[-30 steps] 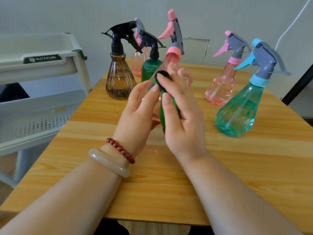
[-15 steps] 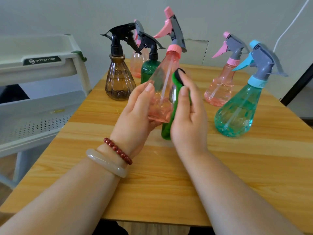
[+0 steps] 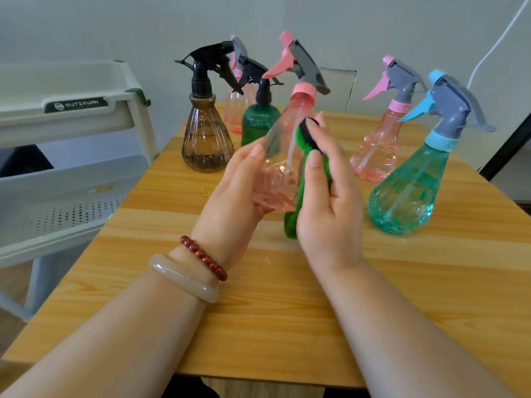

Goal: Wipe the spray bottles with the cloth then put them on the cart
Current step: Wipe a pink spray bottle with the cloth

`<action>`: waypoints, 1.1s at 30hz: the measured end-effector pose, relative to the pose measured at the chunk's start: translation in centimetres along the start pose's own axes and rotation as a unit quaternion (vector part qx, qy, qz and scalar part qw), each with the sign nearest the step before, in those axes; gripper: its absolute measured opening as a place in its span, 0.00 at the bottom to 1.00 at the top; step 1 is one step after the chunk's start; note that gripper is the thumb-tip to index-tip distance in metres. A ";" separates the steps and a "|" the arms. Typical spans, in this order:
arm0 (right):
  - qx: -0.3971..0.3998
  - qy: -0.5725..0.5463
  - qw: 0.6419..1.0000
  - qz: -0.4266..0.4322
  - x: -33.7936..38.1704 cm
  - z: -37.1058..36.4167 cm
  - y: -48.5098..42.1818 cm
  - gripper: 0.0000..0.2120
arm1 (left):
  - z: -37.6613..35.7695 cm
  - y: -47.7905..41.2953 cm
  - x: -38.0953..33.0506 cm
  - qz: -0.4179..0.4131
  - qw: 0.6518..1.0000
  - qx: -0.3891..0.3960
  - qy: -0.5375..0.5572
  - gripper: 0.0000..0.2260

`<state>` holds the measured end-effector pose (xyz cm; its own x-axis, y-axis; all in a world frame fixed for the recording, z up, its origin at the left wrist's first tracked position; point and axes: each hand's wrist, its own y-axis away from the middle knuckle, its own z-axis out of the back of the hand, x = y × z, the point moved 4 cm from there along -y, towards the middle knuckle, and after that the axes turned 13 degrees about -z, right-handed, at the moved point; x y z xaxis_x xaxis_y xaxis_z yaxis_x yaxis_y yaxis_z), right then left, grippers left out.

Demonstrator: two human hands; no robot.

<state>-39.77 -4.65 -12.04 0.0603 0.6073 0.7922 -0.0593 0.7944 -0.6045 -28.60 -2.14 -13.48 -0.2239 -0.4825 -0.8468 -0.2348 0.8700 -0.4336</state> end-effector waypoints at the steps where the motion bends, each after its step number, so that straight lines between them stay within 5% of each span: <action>1: -0.015 0.000 1.000 -0.026 -0.2 0.4 -0.2 0.16 | -0.1 0.1 0.0 0.004 1.000 -0.004 -0.005 0.20; 5: -0.080 -0.029 0.991 -0.105 -1.2 1.7 -0.8 0.14 | -0.4 0.7 0.1 0.006 0.999 -0.002 -0.039 0.24; 12: -0.007 0.026 0.997 0.066 0.3 1.0 0.2 0.10 | 1.3 0.2 -0.3 0.023 0.998 -0.044 -0.034 0.23; 18: -0.102 -0.020 0.988 -0.112 -0.8 2.0 -0.7 0.05 | 2.1 -0.1 -0.5 -0.020 0.981 -0.013 -0.194 0.28; 23: -0.085 -0.019 0.991 -0.105 -0.4 1.7 -0.8 0.08 | 1.3 0.2 -0.3 -0.083 0.922 0.028 -0.376 0.26; 30: -0.078 -0.046 0.989 -0.118 -0.8 2.1 -1.0 0.13 | 1.6 -0.2 -0.1 -0.072 0.913 0.061 -0.396 0.30; 33: -0.075 -0.030 0.990 -0.117 -0.8 2.0 -1.1 0.13 | 1.6 -0.1 -0.3 -0.081 0.935 0.054 -0.341 0.38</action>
<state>-41.76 -6.03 -11.90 -0.0042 0.4081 0.9129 0.0979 0.9087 -0.4058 -27.00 -1.88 -13.65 0.4703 -0.4633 -0.7511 -0.1082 0.8144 -0.5701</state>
